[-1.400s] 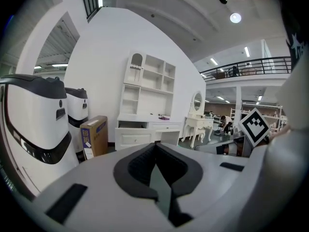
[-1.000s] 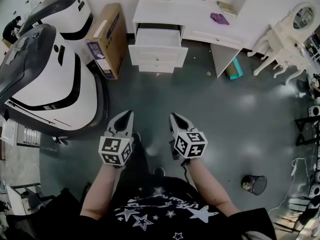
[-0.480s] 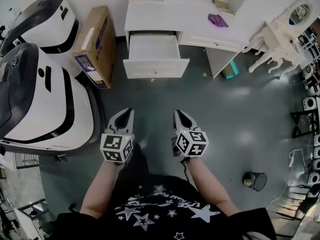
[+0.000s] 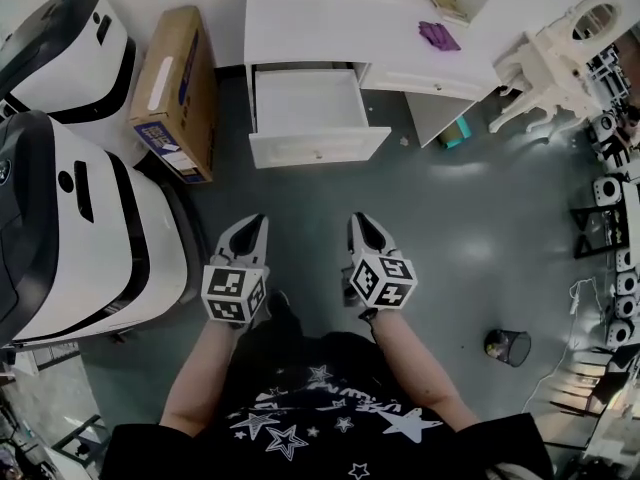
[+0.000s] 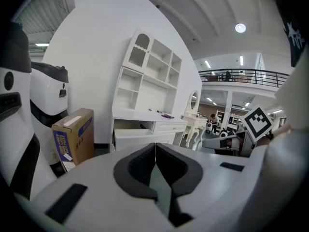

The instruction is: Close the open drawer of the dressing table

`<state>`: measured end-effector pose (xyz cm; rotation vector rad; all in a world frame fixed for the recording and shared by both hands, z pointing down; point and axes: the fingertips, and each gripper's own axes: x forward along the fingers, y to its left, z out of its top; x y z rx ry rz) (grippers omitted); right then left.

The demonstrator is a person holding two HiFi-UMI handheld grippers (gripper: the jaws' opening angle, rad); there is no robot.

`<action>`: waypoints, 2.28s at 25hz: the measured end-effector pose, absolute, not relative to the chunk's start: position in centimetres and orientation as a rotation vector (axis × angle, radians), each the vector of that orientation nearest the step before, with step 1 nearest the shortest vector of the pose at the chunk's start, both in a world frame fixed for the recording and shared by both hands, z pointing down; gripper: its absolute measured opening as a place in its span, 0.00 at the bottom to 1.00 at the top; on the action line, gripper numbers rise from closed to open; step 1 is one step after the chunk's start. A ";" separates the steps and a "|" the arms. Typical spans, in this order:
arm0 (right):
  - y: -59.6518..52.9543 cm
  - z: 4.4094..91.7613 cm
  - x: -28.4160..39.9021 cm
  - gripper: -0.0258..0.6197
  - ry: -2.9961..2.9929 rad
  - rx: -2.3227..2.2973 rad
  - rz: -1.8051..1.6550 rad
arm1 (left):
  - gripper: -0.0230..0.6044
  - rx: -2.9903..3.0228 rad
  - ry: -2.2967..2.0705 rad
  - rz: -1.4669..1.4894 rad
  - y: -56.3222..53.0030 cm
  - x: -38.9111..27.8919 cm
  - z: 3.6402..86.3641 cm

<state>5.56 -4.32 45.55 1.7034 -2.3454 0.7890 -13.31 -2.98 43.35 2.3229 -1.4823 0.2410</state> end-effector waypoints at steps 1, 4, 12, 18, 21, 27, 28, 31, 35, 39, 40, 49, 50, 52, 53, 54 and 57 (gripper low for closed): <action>-4.8 45.8 5.3 0.05 -2.332 1.713 0.784 | 0.05 2.329 -1.468 0.241 -3.5 -13.5 43.6; -6.2 46.7 4.7 0.05 -2.300 1.732 0.765 | 0.05 2.351 -1.426 0.252 -5.0 -13.8 44.5; -10.1 49.6 3.8 0.05 -2.264 1.717 0.747 | 0.05 2.335 -1.379 0.284 -8.2 -13.9 47.4; -13.1 52.4 3.7 0.05 -2.254 1.670 0.771 | 0.05 2.298 -1.421 0.288 -11.4 -13.6 48.8; -14.5 54.0 3.6 0.05 -2.245 1.655 0.804 | 0.05 2.267 -1.447 0.295 -12.6 -13.8 49.6; -17.1 56.8 2.4 0.05 -2.265 1.563 0.794 | 0.05 2.227 -1.477 0.345 -14.3 -13.3 52.4; -17.5 57.3 2.2 0.05 -2.265 1.547 0.790 | 0.05 2.231 -1.477 0.361 -14.4 -13.0 52.9; -18.6 59.0 1.7 0.08 -2.251 1.526 0.794 | 0.05 2.220 -1.478 0.390 -14.9 -12.6 54.5; -20.5 61.0 1.5 0.18 -2.217 1.530 0.779 | 0.05 2.172 -1.485 0.393 -15.9 -12.3 56.5; -21.7 62.7 1.3 0.20 -2.204 1.512 0.796 | 0.05 2.157 -1.470 0.407 -16.4 -11.6 58.0; -22.0 63.1 1.3 0.20 -2.203 1.509 0.799 | 0.05 2.154 -1.467 0.406 -16.7 -11.4 58.4; -25.3 64.8 0.2 0.21 -2.224 1.508 0.702 | 0.05 2.097 -1.483 0.422 -18.6 -11.5 61.2; -25.5 65.0 0.0 0.21 -2.226 1.499 0.698 | 0.05 2.094 -1.481 0.430 -18.7 -11.6 61.5; -25.7 65.1 -0.4 0.21 -2.234 1.485 0.690 | 0.05 2.092 -1.476 0.440 -18.8 -11.6 61.7; -25.7 65.0 -0.4 0.21 -2.238 1.483 0.687 | 0.05 2.094 -1.474 0.444 -19.0 -11.5 61.7; -25.8 65.0 -0.4 0.21 -2.240 1.485 0.685 | 0.05 2.096 -1.471 0.447 -19.2 -11.3 61.7; -25.9 65.1 -0.3 0.20 -2.244 1.479 0.695 | 0.05 2.095 -1.468 0.452 -19.8 -11.0 61.6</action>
